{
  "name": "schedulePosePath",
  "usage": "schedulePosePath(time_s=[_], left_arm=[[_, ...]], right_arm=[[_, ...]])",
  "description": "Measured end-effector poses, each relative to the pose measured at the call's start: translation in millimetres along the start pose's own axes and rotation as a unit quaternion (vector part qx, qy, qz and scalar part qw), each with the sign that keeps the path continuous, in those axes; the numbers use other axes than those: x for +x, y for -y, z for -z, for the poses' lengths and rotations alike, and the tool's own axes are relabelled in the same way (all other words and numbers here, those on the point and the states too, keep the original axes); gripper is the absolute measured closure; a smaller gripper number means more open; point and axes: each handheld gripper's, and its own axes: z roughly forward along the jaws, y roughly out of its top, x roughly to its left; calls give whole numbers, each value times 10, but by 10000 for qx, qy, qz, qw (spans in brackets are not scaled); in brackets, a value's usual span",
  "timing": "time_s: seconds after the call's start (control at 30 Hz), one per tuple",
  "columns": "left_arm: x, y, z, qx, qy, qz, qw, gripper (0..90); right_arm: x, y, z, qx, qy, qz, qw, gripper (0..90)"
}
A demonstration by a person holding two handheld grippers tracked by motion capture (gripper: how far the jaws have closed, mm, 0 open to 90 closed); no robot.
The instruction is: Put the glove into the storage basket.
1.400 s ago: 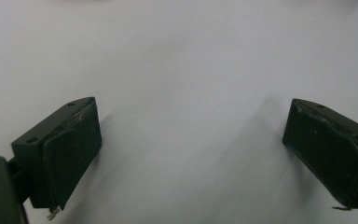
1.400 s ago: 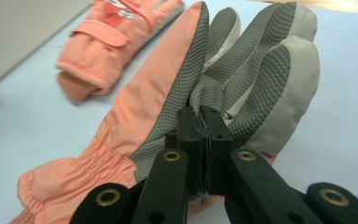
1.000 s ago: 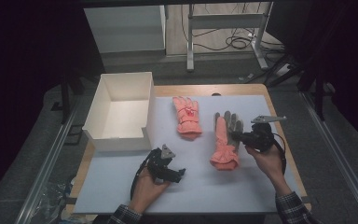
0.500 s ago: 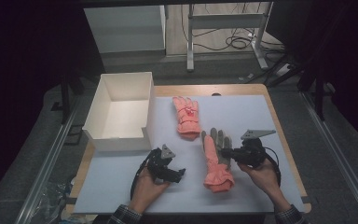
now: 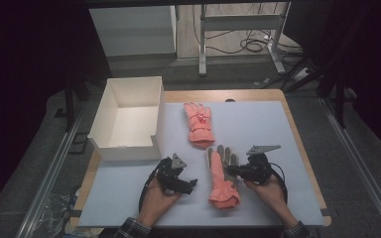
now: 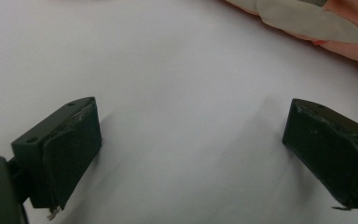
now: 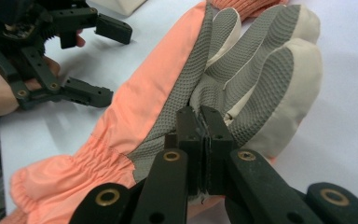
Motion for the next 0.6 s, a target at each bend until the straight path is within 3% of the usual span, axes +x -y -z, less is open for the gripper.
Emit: schedulePosePath(time_s=[0.33,0.6], left_arm=[[0,0,0,3,0,-5,10000,42],[4,-1,0,-2,-9,-34,10000,42]], right_arm=[[16,-69,40,-54,421,450,9981,699],[-16,-270,84,-193,628,562,9963,602]])
